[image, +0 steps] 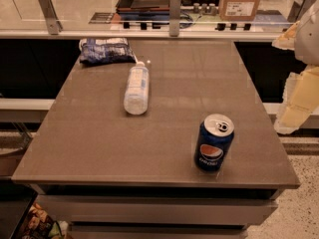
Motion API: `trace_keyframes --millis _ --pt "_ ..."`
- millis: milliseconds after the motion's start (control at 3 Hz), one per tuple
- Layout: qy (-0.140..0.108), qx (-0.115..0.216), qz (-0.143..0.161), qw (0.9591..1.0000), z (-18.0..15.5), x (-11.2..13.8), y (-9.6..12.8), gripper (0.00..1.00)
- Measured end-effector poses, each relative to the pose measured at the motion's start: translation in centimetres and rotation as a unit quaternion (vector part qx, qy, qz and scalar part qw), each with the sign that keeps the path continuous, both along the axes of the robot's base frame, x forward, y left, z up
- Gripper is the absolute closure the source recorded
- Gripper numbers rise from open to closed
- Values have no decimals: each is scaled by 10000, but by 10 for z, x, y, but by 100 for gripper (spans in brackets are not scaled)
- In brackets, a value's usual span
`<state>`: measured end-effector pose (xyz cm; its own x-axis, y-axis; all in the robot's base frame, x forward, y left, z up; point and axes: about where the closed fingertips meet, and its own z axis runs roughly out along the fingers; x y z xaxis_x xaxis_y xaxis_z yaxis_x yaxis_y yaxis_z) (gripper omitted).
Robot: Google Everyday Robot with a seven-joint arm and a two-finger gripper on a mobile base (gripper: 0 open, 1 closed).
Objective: Place blue plastic bottle upright
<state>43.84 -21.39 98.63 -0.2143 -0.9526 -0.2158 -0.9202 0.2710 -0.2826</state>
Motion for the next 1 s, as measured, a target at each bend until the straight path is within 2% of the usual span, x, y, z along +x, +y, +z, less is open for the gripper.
trace_keyframes --millis 333,1000 --pt "-1 0 0 10000 0 0 0 0" --pt "-44 288 -133 9995 13 8 7 0"
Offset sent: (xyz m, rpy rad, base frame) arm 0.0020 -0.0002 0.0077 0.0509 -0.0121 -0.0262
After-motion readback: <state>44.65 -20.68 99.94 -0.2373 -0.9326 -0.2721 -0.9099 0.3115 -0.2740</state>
